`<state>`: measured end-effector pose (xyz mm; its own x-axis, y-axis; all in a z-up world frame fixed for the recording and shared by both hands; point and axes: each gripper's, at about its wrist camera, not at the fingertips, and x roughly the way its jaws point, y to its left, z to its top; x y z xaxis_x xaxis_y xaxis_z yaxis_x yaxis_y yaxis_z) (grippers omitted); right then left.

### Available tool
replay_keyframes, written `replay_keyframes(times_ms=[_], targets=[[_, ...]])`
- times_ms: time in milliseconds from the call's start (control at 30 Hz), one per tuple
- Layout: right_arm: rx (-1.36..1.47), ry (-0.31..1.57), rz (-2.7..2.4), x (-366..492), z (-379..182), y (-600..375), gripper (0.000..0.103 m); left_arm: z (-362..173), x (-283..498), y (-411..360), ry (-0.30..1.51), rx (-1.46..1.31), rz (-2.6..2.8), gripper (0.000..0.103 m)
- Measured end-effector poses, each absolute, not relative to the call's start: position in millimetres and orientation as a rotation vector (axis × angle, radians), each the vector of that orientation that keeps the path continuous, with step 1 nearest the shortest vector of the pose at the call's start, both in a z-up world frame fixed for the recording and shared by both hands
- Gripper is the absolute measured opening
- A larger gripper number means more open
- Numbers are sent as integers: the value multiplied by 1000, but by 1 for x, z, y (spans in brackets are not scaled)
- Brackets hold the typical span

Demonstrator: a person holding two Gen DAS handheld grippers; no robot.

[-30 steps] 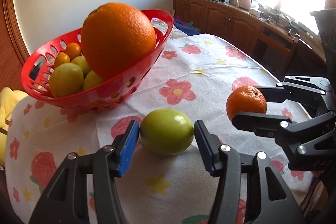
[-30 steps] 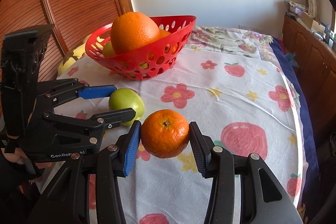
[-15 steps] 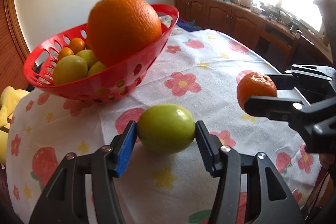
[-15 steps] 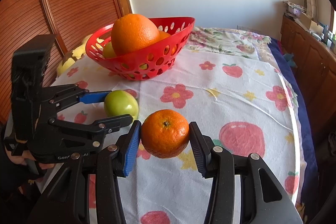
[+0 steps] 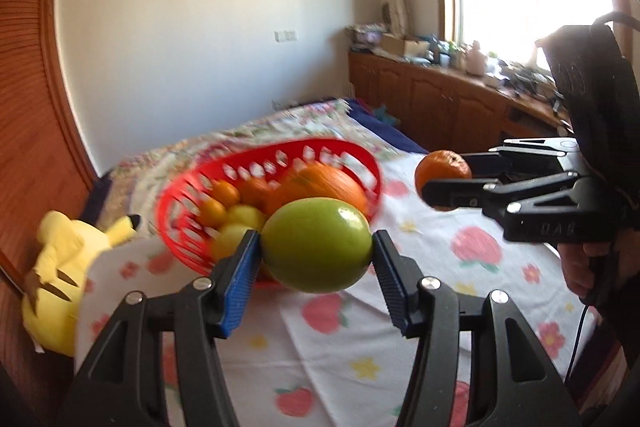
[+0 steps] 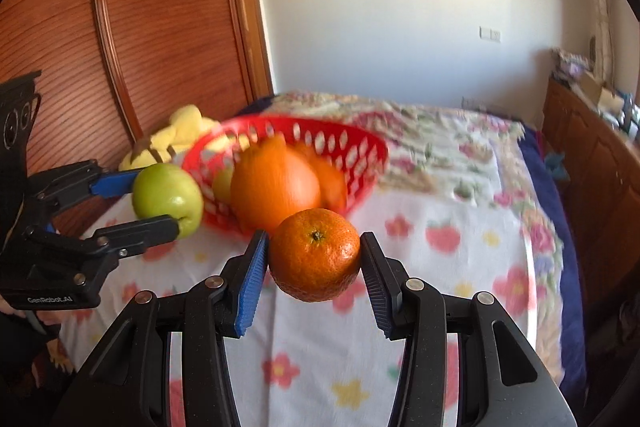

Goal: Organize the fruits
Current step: 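Lift the mandarin with the right tool while the left tool lifts the apple toward the basket, then open the right tool over the basket while the left tool lowers and releases the apple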

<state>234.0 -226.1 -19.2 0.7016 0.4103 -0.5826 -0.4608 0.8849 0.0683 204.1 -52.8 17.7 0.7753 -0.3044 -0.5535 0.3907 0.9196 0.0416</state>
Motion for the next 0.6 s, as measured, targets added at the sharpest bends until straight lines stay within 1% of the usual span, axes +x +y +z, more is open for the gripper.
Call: replay_keyframes(times_ms=[167, 367, 600], targets=[[-54, 609, 517, 267, -5, -213, 47, 20, 235, -27, 561, 139, -313, 56], [-58, 622, 504, 310, -10, -202, 47, 3, 278, -4, 592, 136, -243, 56], [-56, 652, 511, 356, -17, -195, 47, -12, 312, -1, 614, 97, -232, 56]])
